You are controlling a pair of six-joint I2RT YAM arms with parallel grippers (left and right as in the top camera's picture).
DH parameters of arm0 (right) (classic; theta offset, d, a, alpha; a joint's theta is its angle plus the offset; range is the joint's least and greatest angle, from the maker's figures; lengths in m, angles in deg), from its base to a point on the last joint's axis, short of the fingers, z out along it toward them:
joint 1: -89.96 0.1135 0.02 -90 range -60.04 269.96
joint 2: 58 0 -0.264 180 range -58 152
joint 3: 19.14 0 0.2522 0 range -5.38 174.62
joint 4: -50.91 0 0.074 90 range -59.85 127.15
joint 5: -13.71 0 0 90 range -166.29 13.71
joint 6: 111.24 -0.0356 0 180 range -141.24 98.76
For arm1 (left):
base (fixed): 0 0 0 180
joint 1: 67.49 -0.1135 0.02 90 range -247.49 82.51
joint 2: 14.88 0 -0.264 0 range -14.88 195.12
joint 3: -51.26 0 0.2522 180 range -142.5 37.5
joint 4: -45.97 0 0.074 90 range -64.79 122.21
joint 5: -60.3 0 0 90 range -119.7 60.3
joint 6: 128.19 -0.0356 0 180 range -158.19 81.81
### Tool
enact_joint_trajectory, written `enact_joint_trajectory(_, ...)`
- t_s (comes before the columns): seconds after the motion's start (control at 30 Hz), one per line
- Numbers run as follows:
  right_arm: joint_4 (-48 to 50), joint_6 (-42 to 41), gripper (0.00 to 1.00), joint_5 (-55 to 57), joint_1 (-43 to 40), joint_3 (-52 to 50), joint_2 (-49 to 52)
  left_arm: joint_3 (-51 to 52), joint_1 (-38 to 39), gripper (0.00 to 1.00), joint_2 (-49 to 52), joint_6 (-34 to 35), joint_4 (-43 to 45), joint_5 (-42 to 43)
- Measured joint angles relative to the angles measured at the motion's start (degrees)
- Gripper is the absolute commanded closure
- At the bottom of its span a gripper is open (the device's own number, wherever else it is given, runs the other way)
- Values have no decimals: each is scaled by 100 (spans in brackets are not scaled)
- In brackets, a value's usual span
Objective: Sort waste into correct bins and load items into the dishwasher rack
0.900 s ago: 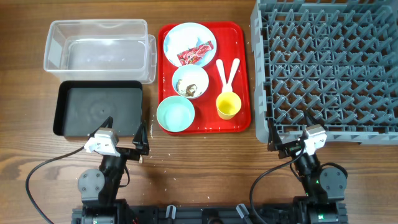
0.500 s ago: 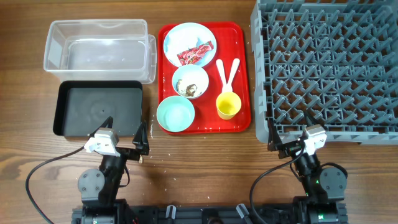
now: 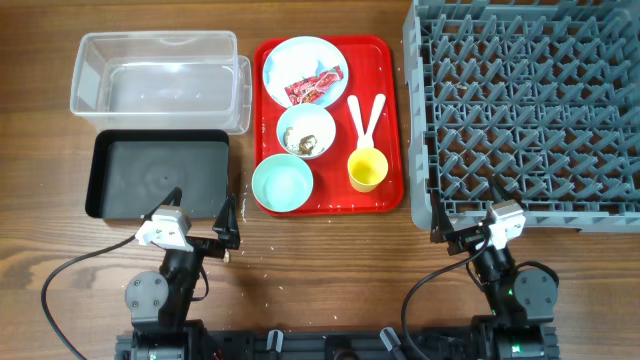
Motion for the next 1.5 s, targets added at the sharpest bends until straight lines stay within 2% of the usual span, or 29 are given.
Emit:
enact_joint_trajectory(1.2,26,0,0,0,0,0,0,0,0,0,0,0,0,0)
enact_joint_trajectory(1.5,304,4,0,2,0,0,0,2,0,0,0,0,59,7)
